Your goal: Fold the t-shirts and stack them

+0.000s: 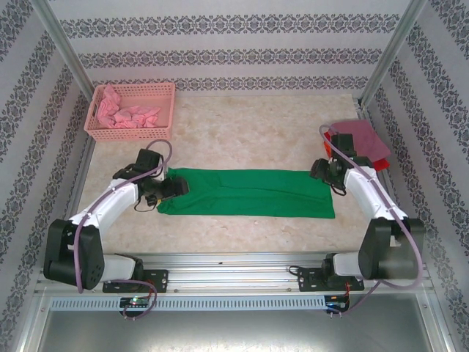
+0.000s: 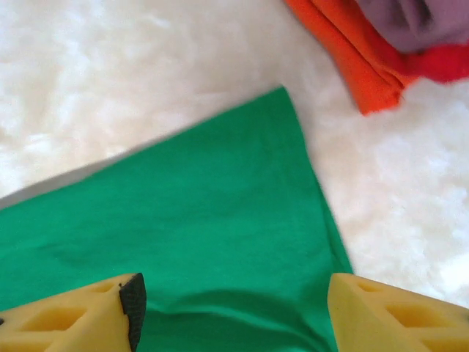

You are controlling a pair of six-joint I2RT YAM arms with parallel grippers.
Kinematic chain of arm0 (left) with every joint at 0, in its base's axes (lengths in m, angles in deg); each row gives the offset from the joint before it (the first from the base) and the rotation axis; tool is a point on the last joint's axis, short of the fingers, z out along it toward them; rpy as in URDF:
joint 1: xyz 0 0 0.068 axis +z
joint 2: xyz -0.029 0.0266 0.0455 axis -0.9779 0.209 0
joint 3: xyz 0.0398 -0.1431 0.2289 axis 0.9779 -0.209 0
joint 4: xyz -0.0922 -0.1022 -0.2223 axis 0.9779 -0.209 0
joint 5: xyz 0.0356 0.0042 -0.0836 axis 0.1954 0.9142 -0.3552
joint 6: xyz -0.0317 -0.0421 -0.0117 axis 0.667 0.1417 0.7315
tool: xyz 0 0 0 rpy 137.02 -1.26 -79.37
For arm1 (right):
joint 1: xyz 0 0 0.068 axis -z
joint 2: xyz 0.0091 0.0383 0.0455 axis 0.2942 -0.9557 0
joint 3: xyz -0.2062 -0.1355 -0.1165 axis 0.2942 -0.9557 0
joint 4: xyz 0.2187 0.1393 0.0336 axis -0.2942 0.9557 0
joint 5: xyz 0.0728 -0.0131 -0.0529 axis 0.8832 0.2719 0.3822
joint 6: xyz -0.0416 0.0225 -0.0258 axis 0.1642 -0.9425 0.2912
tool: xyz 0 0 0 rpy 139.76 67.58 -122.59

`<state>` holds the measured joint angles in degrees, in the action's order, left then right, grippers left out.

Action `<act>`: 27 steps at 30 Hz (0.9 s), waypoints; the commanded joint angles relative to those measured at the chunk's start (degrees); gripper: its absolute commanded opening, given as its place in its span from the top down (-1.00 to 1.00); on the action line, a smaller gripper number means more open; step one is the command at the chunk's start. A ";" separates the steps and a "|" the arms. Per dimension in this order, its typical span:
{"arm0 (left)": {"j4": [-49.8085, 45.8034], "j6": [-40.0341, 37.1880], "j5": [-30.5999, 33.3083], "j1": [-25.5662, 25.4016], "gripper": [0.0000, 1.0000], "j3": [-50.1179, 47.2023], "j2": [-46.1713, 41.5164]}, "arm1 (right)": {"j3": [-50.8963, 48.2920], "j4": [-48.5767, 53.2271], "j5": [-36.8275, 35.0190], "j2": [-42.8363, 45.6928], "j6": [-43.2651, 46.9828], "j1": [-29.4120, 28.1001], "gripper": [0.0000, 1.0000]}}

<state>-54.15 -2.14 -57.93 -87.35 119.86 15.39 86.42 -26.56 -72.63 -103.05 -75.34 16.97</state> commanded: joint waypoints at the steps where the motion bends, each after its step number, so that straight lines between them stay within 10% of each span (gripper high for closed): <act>1: 3.31 2.13 -2.41 -0.82 -0.82 2.19 1.45 | 1.48 -3.28 1.11 -1.55 -0.71 -4.55 -0.35; 12: 11.23 8.76 -4.05 -3.77 0.37 3.66 16.37 | 9.73 -4.13 2.13 -20.00 -7.13 -18.63 -0.12; 18: 12.83 6.39 -2.22 -3.70 0.36 2.64 22.87 | 9.17 -2.21 4.02 -24.47 -8.86 -15.76 -0.09; 27: 1.93 -1.55 1.43 -3.69 0.28 30.64 44.20 | 6.26 -0.27 5.57 -24.70 -10.10 -15.65 -0.08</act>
<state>-46.07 0.85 -61.63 -90.95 145.43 52.56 94.13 -29.19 -68.26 -128.32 -84.17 2.37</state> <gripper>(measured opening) 0.356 0.538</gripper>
